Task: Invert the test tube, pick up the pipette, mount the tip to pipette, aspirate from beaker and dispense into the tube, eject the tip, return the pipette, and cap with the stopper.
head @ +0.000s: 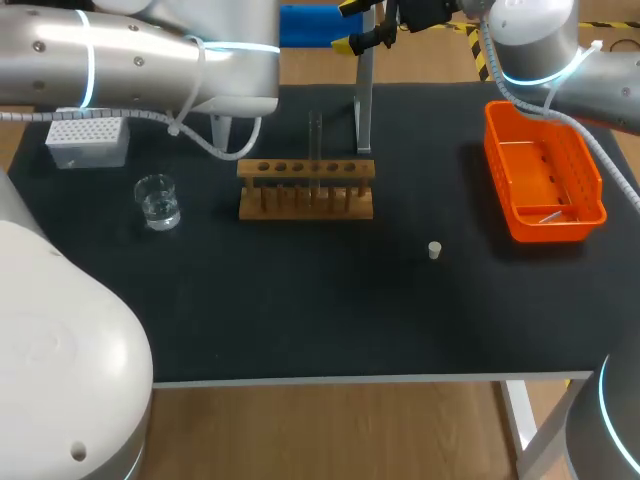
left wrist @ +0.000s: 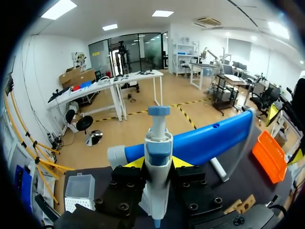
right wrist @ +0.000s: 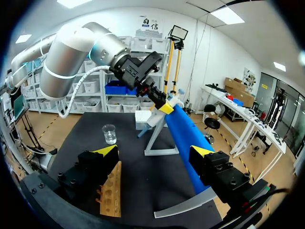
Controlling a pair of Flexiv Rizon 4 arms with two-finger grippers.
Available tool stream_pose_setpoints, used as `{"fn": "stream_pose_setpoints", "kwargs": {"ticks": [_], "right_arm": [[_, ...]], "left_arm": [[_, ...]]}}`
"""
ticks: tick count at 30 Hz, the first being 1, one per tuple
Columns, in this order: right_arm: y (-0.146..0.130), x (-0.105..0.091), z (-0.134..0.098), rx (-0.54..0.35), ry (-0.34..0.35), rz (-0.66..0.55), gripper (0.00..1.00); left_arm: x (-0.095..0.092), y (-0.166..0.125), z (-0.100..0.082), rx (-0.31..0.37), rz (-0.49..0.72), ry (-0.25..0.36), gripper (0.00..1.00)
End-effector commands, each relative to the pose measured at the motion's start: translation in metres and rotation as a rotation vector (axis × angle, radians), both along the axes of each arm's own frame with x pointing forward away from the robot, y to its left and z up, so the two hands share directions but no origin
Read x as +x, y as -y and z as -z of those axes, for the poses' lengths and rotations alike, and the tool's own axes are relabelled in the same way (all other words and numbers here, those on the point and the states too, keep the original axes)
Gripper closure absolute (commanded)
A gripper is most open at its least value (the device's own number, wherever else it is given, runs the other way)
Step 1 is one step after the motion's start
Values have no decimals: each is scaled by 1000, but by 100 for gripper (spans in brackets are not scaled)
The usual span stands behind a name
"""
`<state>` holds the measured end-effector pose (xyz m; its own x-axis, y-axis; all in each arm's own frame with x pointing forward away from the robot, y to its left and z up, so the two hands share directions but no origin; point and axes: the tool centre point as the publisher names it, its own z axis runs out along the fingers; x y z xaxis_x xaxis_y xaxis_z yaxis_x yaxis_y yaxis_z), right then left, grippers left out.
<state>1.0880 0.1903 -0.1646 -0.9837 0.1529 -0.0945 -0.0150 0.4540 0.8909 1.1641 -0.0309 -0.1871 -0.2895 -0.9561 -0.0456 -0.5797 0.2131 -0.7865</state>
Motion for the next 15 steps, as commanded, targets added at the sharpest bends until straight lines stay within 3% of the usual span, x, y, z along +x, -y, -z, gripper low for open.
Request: {"fn": "stream_pose_setpoints", "kwargs": {"ticks": [1,15], "right_arm": [[1,1,-1,-5,-4,-4,0],[1,1,-1,-5,-4,-4,0]], "left_arm": [[5,1,-1,7,-2,-18,100],[3,2,7,13,-5,-52,100]]}}
